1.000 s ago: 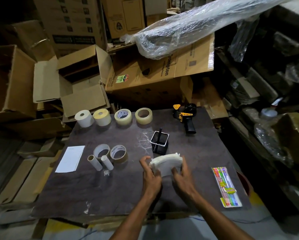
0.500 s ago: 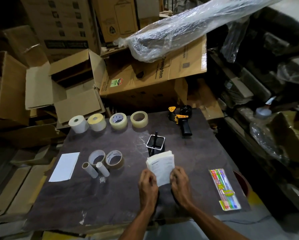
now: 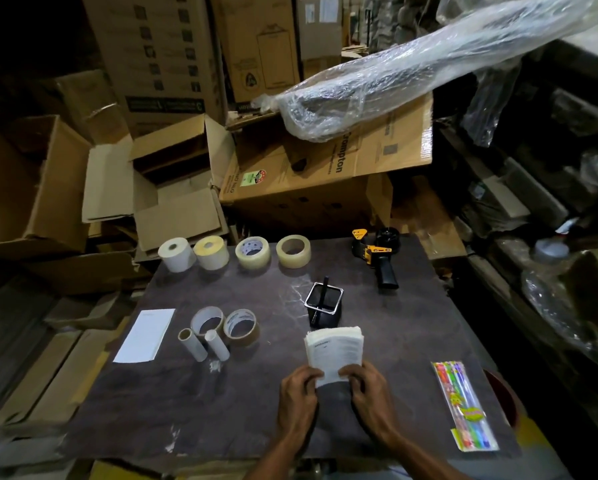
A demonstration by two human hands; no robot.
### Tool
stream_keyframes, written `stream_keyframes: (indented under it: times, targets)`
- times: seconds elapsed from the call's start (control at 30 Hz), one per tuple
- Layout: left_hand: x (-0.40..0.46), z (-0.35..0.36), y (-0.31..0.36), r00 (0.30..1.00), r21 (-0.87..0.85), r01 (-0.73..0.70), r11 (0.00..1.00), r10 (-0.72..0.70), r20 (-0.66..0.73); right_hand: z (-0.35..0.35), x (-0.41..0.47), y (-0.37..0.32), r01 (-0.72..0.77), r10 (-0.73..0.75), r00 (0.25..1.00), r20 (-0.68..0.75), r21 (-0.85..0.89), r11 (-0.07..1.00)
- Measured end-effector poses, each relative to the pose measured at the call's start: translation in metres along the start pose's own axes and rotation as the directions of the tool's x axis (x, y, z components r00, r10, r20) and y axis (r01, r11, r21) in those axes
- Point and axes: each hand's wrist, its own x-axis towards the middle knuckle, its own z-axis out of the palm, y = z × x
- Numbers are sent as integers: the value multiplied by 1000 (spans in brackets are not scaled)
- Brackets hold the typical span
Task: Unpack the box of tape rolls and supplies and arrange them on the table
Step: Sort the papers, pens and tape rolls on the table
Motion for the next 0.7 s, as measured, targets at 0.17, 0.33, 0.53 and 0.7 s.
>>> stream_keyframes:
  times: [0.17, 0.33, 0.53, 0.7]
  targets:
    - [4, -11, 10, 999, -55, 2, 998, -4, -47, -5, 4, -18, 54, -53, 998, -33, 30, 998]
    - [9, -46, 11, 991, -68, -75, 995, 67, -120, -2, 8, -45, 182, -181, 983, -23, 77, 980]
    - [6, -106, 10, 970, -102, -33, 994, 7, -243, 25, 19, -99, 253, -276, 954, 120, 177, 951]
    - [19, -173, 3, 945, -192, 50, 980, -109, -309, 75, 35, -152, 294, -335, 927, 167, 229, 928]
